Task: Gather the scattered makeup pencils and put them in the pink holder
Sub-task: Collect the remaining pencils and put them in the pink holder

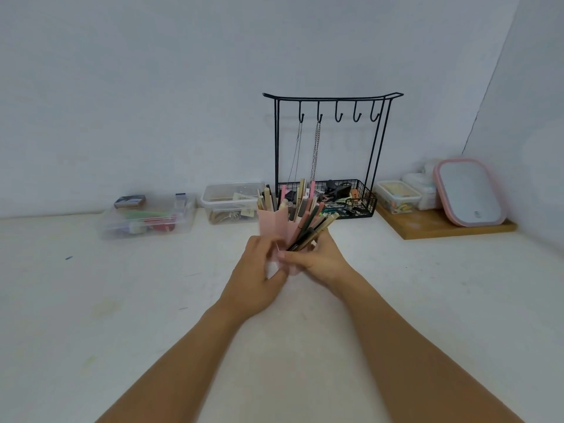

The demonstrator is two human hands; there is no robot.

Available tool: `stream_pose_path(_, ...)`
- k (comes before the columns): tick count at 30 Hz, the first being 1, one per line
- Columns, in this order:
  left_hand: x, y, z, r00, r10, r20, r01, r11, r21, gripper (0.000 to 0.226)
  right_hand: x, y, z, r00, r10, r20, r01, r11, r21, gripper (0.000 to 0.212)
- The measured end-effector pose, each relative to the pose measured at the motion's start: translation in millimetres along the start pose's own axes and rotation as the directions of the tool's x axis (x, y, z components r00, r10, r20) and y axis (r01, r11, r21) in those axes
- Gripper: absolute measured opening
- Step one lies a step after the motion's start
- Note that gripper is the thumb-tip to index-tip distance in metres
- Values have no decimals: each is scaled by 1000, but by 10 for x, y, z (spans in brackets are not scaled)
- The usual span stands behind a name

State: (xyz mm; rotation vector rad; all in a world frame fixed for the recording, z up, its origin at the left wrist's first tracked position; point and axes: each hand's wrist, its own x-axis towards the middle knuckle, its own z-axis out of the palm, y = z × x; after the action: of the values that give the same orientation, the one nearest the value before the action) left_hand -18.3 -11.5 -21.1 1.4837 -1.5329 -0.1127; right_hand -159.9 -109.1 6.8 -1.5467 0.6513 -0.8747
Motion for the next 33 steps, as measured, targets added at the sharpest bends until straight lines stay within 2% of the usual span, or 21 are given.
stream_pose_path(4, 23, -32, 12, 982, -158, -107, 142, 980, -137, 63, 75, 34, 4, 1000, 12, -5, -12, 1000, -10, 79)
stream_pose_path(8, 27, -7, -2, 976, -207, -63, 191, 960, -205, 85, 187, 14, -32, 997, 57, -42, -52, 992, 119, 77)
stream_pose_path(11, 44, 14, -9, 967, -252, -43, 235, 944, -232, 92, 193, 27, -25, 996, 59, -68, -52, 993, 101, 75)
stream_pose_path(15, 59, 4, -7, 966, -257, -25, 247, 947, -207, 91, 161, 16, 56, 995, -8, -100, 13, 999, 45, 56)
stream_pose_path(19, 56, 20, -3, 966, -257, -18, 248, 947, -204, 89, 134, 0, 115, 992, -43, -123, 50, 997, 53, 83)
stream_pose_path(21, 53, 28, -8, 968, -248, -19, 239, 948, -209, 95, 109, 4, 80, 998, -30, -59, 33, 998, 50, 96)
stream_pose_path(24, 64, -9, -14, 969, -246, -13, 239, 950, -201, 93, 14, 7, 29, 999, -25, 21, 24, 999, 39, 95)
stream_pose_path(29, 72, -24, -34, 972, -235, 21, 235, 956, -177, 90, 65, 43, 10, 993, -33, -113, 26, 998, -62, 76)
stream_pose_path(33, 70, -30, -6, 959, -279, 47, 282, 955, -95, 77, 104, -24, -98, 988, 15, -151, -25, 998, -66, 80)
